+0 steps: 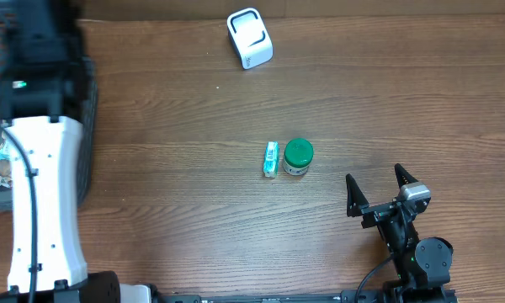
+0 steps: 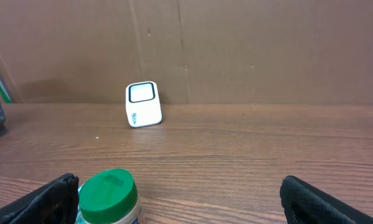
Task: Scan the item barcode
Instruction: 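Move the left gripper down into the grey basket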
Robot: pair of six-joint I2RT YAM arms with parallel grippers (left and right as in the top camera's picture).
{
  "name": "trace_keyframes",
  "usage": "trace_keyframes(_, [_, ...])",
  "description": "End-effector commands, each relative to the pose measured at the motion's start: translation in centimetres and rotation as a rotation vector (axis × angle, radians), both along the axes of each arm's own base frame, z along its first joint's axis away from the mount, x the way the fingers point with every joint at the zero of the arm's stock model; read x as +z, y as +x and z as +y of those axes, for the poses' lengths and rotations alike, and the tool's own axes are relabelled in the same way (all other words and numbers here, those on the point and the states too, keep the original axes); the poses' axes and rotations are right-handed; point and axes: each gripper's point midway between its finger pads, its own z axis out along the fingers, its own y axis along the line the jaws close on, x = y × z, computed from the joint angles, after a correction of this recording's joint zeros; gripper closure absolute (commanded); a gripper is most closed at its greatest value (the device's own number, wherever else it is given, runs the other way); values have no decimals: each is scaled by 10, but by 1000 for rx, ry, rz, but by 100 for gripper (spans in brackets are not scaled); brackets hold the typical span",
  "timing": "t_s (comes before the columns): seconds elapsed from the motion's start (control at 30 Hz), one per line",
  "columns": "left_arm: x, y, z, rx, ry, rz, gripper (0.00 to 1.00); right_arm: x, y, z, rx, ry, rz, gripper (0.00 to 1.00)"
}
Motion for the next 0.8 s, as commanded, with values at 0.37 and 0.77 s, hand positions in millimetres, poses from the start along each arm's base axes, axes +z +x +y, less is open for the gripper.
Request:
trace_keyframes(0.37, [-50, -36, 145, 62, -194, 59, 81, -2, 1, -3, -13, -1, -2, 0])
trace_keyframes(0.77, [-188, -22, 185, -84, -236, 462, 41, -2, 1, -3, -13, -1, -2, 0])
